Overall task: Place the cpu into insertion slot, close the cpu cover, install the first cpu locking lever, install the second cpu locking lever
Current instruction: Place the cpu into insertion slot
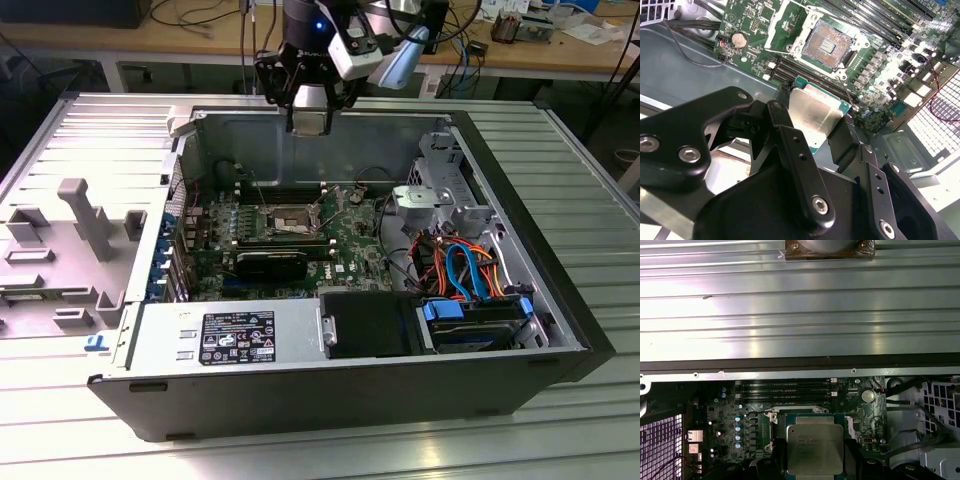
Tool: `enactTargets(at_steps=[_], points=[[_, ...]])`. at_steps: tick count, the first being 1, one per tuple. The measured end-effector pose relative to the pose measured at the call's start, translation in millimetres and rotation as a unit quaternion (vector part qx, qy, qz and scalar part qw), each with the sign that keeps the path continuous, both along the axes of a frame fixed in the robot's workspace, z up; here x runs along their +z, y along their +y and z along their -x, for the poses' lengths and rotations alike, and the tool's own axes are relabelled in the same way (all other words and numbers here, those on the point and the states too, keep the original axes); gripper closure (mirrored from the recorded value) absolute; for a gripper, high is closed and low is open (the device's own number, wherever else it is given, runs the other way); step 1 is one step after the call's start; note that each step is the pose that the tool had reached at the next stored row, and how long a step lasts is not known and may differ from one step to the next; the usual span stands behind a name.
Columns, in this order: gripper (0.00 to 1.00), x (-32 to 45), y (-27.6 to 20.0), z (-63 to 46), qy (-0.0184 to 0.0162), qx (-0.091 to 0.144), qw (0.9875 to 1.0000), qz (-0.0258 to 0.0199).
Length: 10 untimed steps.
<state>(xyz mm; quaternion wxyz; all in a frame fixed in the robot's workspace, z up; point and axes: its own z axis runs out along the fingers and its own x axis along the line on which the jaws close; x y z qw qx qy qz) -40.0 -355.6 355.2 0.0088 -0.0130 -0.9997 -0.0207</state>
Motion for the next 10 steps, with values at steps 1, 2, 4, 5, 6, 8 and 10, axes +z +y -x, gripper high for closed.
enactTargets(at_steps=[1,2,4,5,6,8,10], points=[[0.45,0.0,0.0,0.4,0.0000,0.000,1.0000,0.0000],[0.45,-0.1,0.0,0.6,0.0000,0.000,1.0000,0.0000],[0.45,-0.2,0.0,1.2,0.0000,0.000,1.0000,0.0000],[0.45,-0.2,0.0,1.4,0.0000,0.000,1.0000,0.0000],[0.45,-0.3,0.0,1.9,0.0000,0.000,1.0000,0.0000],[0.45,-0.4,0.0,2.6,0.0000,0.000,1.0000,0.0000],[0.45,-0.9,0.0,3.6,0.0000,0.000,1.0000,0.0004]])
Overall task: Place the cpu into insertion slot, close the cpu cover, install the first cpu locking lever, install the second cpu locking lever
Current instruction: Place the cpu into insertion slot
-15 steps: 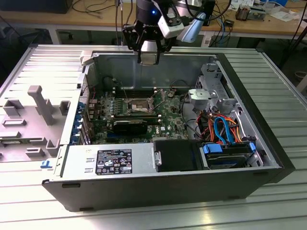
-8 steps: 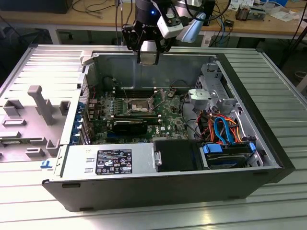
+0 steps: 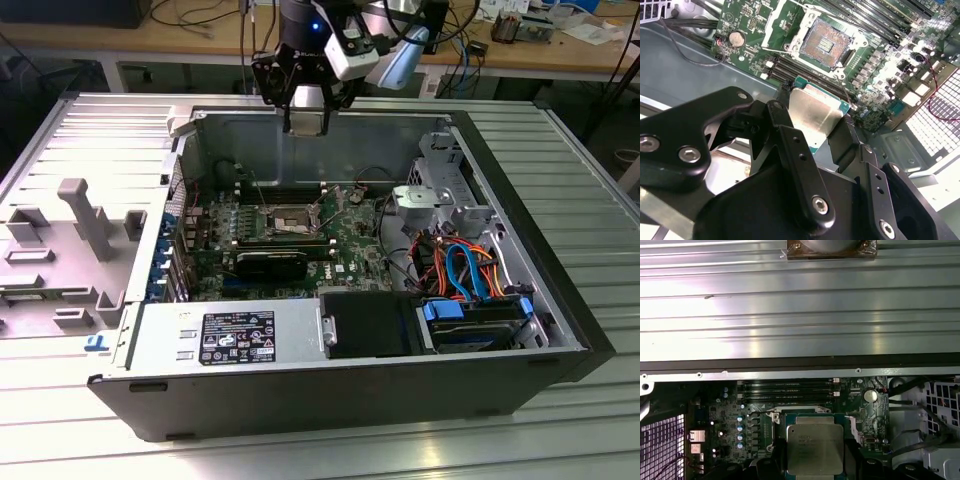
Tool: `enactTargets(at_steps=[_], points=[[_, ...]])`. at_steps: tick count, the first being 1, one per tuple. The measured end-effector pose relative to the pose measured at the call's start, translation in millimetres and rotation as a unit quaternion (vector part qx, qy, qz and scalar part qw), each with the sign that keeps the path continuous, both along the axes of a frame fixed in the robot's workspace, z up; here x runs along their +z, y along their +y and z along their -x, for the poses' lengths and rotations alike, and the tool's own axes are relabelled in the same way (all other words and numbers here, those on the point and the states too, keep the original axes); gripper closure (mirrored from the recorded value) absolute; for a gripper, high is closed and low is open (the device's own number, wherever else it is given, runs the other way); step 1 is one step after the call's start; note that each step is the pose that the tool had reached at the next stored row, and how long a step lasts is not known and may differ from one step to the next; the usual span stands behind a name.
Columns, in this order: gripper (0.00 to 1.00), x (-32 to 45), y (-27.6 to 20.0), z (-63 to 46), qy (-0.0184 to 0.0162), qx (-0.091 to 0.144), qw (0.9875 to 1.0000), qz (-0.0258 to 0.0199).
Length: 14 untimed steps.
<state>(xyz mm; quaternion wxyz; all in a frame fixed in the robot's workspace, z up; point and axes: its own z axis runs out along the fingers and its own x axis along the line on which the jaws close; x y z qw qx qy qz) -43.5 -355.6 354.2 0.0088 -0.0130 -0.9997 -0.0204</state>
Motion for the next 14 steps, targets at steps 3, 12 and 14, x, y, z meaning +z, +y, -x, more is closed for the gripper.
enactTargets(at_steps=[3,12,14], points=[[0.45,-0.5,0.0,0.8,0.0000,0.000,1.0000,0.0013],[0.45,-4.8,-0.2,4.9,-0.0001,0.023,0.9997,0.0124],[0.45,-5.7,-0.2,5.6,-0.0003,0.039,0.9991,0.0141]])
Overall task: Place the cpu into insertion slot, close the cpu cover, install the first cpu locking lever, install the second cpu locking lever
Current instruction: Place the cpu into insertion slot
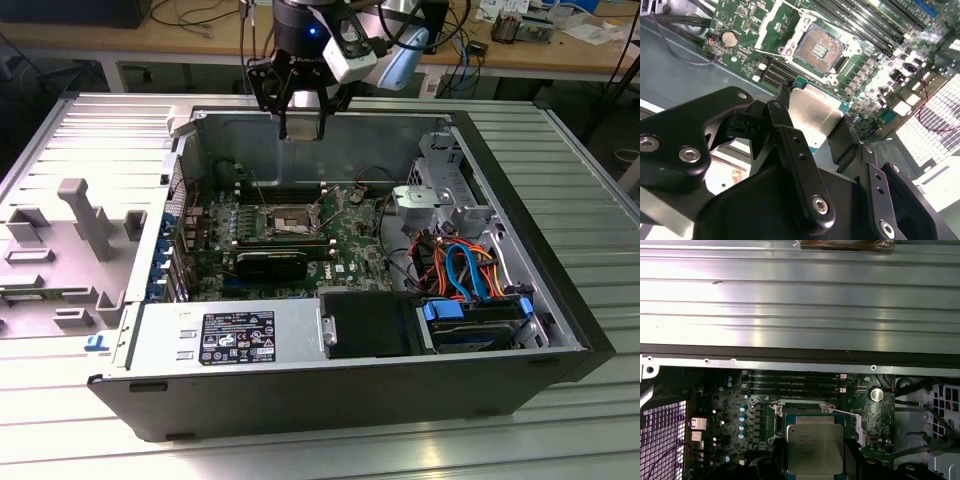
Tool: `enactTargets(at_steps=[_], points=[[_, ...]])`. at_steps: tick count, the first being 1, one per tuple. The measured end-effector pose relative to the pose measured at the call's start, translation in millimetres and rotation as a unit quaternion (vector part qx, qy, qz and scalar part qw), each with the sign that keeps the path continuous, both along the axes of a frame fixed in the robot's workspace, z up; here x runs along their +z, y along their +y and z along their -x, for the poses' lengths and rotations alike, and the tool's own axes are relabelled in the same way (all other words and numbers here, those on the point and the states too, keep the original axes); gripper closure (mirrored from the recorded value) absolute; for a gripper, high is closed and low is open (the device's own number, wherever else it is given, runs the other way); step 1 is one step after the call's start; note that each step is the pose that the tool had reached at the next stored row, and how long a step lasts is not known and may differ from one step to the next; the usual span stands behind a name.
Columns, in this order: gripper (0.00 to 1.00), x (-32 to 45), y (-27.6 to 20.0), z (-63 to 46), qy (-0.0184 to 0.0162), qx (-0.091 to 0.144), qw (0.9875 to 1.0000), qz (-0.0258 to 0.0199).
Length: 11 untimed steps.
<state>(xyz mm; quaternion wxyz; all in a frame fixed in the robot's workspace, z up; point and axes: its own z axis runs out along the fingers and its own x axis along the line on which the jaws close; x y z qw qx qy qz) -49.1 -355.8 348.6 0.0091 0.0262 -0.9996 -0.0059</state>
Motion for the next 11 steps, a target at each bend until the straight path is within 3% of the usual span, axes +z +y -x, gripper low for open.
enactTargets(at_steps=[2,11], points=[[0.45,-0.6,0.0,1.0,0.0000,0.002,1.0000,0.0029],[0.45,-2.1,-0.1,3.2,0.0000,0.002,1.0000,0.0029]])
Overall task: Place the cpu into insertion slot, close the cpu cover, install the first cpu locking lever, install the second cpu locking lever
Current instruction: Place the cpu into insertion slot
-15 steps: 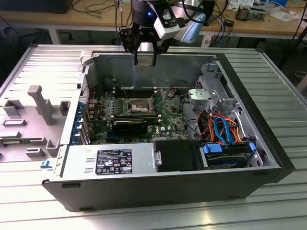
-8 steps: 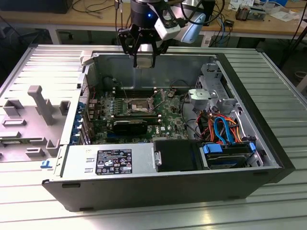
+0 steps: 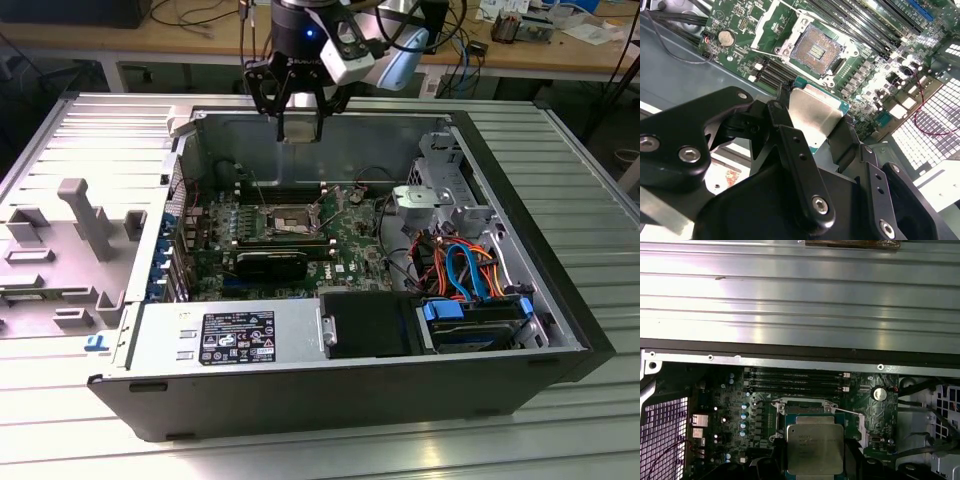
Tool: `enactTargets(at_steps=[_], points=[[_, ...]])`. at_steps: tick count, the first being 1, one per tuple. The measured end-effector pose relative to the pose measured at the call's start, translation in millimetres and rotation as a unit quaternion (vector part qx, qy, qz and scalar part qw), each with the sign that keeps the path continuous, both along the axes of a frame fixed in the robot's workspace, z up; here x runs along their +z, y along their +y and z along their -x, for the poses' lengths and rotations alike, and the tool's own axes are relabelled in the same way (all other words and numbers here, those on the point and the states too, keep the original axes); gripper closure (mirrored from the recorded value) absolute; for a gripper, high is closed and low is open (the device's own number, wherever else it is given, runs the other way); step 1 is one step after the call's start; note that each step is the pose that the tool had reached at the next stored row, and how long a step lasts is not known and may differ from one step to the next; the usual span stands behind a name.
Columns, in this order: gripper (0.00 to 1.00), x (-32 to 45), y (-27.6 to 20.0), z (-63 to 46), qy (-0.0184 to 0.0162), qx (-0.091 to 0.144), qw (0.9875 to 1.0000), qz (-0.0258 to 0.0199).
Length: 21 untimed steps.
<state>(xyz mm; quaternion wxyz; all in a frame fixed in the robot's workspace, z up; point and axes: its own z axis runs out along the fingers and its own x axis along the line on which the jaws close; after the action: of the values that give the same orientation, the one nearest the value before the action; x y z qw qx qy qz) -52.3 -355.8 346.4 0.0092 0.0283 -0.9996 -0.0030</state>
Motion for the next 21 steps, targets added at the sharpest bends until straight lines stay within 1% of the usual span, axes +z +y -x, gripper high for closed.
enactTargets(at_steps=[21], points=[[0.45,-3.7,-0.5,12.0,0.0000,0.000,1.0000,0.0000]])
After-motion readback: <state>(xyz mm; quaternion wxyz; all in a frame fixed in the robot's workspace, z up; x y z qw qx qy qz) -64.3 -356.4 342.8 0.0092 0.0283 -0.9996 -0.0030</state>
